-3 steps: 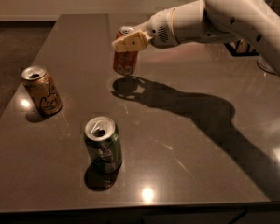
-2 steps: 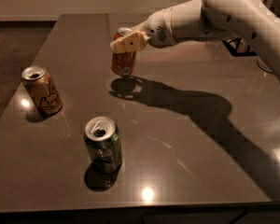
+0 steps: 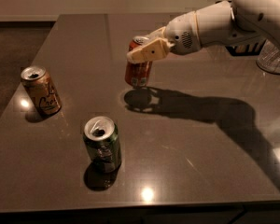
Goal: Move coke can near green can
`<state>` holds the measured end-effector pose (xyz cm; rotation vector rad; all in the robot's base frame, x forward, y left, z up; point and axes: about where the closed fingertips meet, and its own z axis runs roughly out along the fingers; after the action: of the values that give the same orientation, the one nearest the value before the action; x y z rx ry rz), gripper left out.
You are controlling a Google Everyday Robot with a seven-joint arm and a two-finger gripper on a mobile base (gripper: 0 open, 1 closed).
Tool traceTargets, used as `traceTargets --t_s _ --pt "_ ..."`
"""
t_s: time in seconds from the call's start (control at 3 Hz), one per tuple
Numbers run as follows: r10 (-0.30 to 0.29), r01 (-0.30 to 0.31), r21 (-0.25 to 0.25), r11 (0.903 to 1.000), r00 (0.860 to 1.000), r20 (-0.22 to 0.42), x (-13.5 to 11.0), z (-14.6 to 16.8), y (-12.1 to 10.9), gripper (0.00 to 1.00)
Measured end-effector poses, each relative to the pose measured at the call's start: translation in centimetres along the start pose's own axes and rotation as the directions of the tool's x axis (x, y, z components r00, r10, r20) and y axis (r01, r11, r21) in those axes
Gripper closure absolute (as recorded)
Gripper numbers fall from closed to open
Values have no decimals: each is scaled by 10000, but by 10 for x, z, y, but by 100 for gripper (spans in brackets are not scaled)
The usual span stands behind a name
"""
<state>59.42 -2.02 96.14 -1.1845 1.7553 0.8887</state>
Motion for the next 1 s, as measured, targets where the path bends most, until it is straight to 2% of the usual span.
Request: traceTargets --t_s 0.33,0.67,1.0 --pt "-418 429 -617 9972 9990 188 3 -25 44 100" --pt "-1174 1217 -1397 9827 9923 391 3 -26 87 100" --pt "-1779 1836 -2155 9591 9830 457 13 -20 117 100"
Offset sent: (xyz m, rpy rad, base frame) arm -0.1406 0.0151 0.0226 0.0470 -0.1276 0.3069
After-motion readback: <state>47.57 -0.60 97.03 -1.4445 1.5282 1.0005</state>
